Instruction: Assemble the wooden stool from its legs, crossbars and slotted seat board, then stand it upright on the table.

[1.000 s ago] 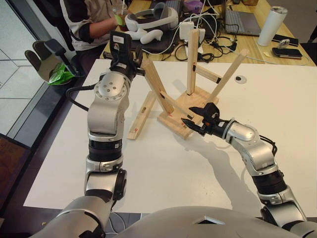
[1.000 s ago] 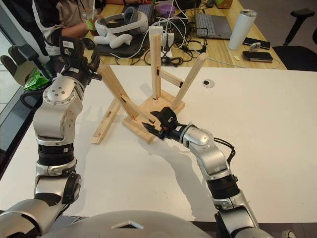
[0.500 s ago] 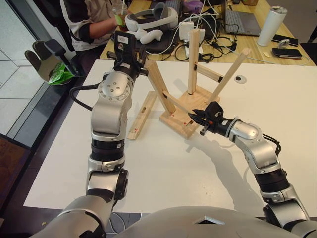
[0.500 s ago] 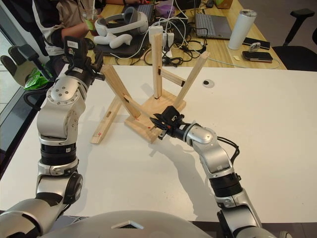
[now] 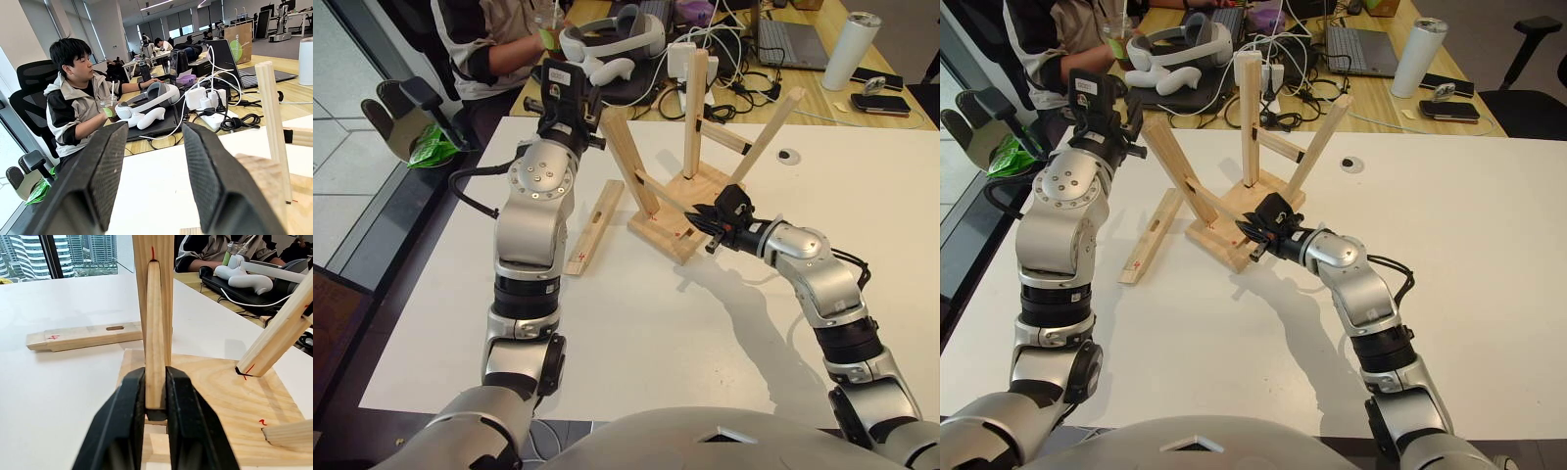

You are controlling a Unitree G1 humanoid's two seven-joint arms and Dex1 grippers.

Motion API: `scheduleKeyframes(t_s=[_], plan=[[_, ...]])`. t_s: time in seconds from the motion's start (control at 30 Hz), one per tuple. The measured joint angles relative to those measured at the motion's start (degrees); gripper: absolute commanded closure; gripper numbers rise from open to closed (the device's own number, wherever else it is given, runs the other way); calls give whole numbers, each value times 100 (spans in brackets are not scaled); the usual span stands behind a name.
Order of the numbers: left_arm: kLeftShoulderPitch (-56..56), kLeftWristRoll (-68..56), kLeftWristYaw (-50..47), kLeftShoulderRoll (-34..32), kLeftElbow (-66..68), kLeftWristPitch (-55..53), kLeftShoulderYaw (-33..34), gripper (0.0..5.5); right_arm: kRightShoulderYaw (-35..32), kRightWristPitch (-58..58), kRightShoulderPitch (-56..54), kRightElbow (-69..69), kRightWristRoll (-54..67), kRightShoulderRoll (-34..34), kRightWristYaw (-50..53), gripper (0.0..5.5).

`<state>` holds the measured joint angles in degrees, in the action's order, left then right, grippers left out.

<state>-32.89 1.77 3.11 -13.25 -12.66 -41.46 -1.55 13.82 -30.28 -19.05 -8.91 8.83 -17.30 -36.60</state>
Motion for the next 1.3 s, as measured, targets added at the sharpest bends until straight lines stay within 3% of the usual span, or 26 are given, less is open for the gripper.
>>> scheduleKeyframes(t_s=[0.27, 0.63, 0.77, 0.9, 1.07, 1.3], plan=[[88, 88, 77, 65, -79, 20, -140, 341, -355, -382, -780, -563, 392, 311, 84, 508], [96, 79, 128, 100, -74, 33, -98, 341, -273, -171, -472, -661, 369, 61, 80, 508], [133, -249, 115, 383, 31, 42, 343, 341, -270, 31, -146, -646, 370, -86, 55, 509], [-8, -862, -53, 746, 541, -38, 1183, 341, -89, -38, 25, -474, 416, -110, -110, 509], [-246, -848, -224, 574, 1422, 384, 1343, 341, -85, -34, 25, -463, 433, -111, -142, 509], [13, -1004, -169, 686, 1138, 456, 1262, 341, -579, 200, -285, -358, 564, -68, -15, 509]])
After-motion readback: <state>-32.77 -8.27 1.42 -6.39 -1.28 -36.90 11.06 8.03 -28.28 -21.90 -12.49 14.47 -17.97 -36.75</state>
